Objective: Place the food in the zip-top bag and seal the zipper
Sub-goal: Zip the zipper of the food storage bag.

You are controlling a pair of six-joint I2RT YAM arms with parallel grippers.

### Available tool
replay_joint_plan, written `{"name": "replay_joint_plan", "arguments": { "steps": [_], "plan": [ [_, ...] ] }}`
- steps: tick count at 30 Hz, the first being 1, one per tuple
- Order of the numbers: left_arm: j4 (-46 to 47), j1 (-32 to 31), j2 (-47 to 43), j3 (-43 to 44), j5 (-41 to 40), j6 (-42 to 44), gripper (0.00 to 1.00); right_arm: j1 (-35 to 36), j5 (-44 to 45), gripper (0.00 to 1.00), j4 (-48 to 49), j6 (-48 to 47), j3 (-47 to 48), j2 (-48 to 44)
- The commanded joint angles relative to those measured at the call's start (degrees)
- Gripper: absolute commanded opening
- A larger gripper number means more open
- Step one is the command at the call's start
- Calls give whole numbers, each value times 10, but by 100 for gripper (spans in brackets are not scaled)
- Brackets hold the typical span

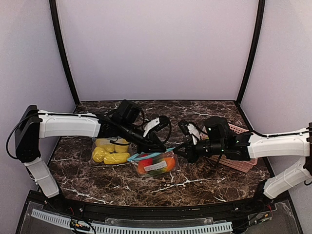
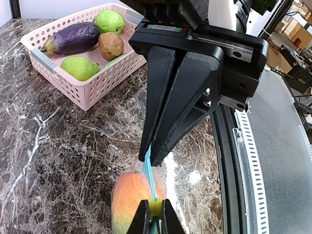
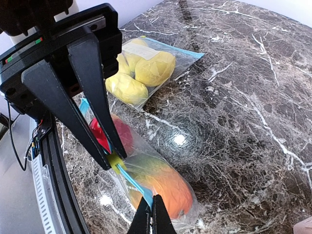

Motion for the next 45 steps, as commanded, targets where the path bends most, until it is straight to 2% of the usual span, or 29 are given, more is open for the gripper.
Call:
{"name": "replay_joint_plan", "arguments": {
  "steps": [1, 45],
  "plan": [
    [-86, 13, -34, -39, -13, -10, 1, -36, 98, 0, -40, 14, -12, -20],
    [-48, 43, -110, -157, -59, -49, 1, -76, 193, 0, -111, 53, -18, -44]
  ]
}}
